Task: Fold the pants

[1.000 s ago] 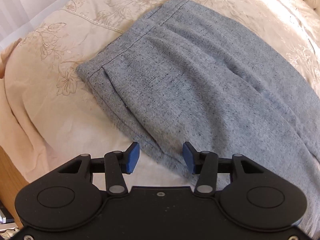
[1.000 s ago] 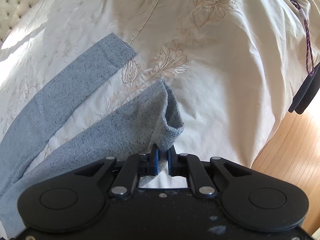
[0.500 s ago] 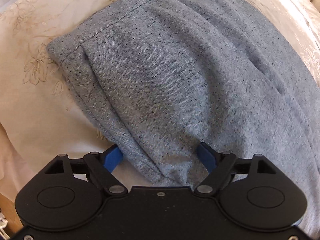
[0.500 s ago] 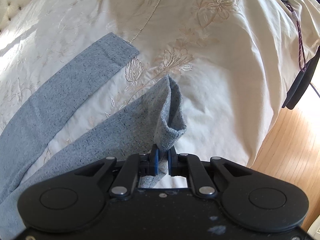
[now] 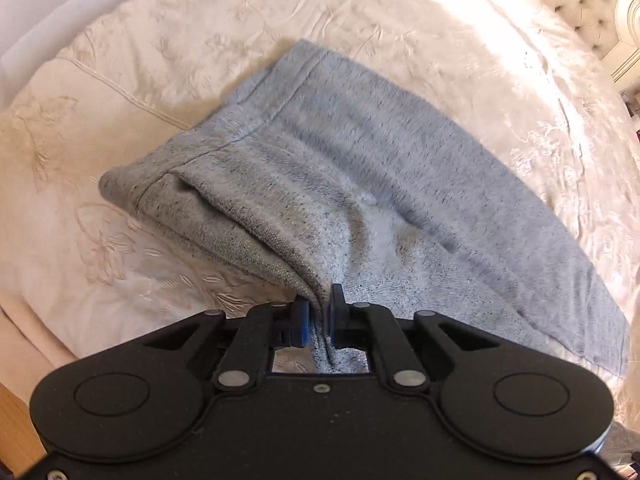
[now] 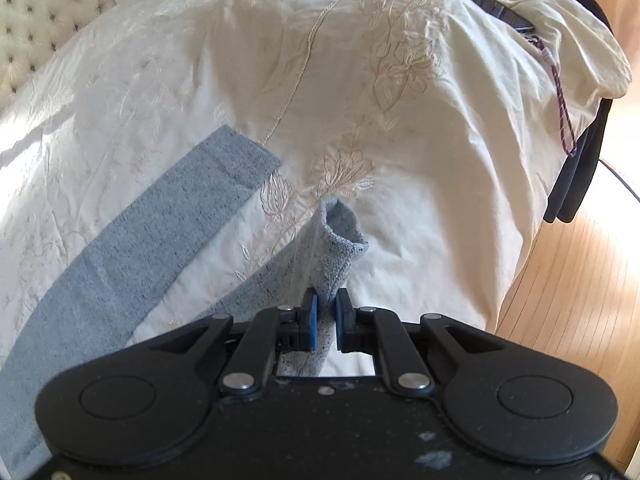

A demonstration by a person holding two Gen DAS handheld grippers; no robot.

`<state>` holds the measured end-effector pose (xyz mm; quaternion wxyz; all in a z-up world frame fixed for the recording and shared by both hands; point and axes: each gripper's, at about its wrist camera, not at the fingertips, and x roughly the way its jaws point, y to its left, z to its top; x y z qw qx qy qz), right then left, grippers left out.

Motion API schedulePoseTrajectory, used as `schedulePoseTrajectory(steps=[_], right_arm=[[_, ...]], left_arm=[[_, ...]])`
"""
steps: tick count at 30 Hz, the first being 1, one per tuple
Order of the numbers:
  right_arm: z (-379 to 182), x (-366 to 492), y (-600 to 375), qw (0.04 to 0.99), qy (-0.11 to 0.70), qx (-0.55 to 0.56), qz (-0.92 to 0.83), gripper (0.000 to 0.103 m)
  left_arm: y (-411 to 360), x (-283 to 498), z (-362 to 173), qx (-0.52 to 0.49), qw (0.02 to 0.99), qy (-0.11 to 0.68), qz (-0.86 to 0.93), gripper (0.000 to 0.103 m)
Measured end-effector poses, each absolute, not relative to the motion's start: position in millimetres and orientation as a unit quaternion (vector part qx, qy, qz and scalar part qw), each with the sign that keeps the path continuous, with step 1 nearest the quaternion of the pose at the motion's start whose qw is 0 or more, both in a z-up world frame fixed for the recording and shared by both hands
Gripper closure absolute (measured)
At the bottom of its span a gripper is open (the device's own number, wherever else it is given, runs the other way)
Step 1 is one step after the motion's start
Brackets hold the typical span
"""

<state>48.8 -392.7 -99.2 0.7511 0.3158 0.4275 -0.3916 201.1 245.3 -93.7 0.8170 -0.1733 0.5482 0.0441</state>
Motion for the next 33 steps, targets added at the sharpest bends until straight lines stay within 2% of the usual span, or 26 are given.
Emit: schedulePoseTrajectory(steps=[8, 12, 20, 33], right_arm=[[-113, 17, -398, 0.709, 0.435, 0.356, -0.426, 0.093], [-104, 29, -404, 0.720, 0.431, 0.351, -0.415, 0.093], [-87, 105, -437, 0.756, 0.398, 0.368, -0.366, 0.093], [-141, 237, -488, 0.745, 0.400, 0.393, -0.362, 0.093]], left_arm=[[256, 197, -114, -0.170, 0.776, 0.602, 0.084, 0.092], [253, 209, -90, -0.187, 0.781, 0.589, 0.095, 0.092], [227, 272, -52, -0.175, 0.808, 0.554, 0.097, 0.092], [184, 387, -89, -0.158, 0.807, 0.550, 0.143, 0.092]])
